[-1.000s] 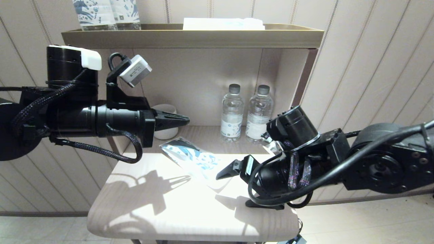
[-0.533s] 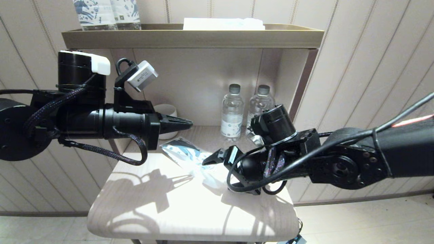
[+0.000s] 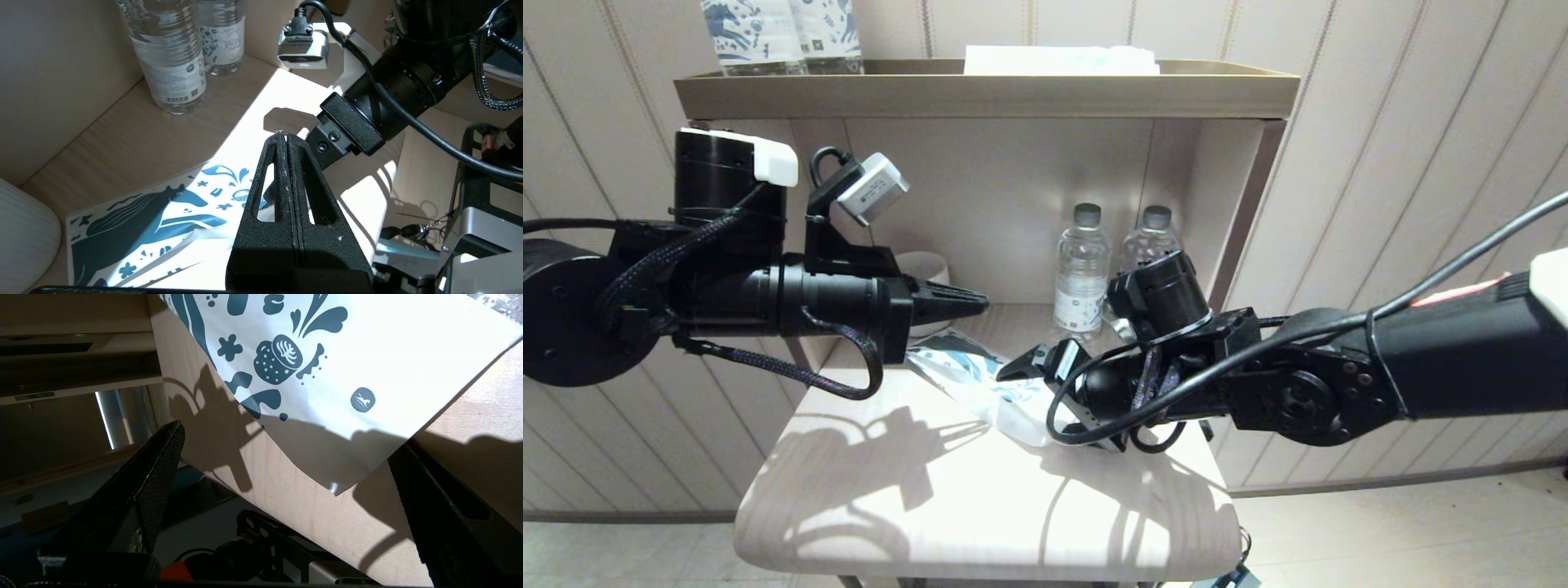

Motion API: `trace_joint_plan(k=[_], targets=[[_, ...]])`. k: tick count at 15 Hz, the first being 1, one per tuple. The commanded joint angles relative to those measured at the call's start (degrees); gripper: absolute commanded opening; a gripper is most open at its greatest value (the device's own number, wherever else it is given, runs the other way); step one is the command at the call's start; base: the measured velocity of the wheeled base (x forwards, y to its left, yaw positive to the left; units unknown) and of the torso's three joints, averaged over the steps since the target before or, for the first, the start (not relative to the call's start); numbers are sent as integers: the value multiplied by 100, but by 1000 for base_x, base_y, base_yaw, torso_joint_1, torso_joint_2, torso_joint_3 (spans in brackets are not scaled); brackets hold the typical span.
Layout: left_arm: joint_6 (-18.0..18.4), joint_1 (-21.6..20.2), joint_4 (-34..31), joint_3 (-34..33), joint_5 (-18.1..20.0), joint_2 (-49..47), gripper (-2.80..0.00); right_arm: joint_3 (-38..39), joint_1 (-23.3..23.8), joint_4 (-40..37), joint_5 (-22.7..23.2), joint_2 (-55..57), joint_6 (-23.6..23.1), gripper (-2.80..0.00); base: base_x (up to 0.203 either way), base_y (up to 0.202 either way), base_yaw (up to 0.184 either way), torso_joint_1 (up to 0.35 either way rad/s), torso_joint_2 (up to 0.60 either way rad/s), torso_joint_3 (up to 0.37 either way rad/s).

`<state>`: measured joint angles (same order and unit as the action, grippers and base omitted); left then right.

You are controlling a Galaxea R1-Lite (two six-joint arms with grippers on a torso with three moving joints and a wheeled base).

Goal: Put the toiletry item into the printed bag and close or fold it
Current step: Close the strorage bag and place it on the desk

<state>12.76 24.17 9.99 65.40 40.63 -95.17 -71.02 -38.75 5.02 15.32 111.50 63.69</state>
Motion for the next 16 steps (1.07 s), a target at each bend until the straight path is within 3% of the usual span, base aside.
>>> trace_joint_plan(k=[1, 16], targets=[[7, 0, 11, 8, 33, -16, -280, 18, -1, 16, -20, 65, 29, 0, 0, 0, 0, 0, 0, 0], [16, 44, 38, -72, 33, -11, -280, 299, -36, 640, -301, 232, -15, 0, 0, 0, 0, 0, 0, 0]])
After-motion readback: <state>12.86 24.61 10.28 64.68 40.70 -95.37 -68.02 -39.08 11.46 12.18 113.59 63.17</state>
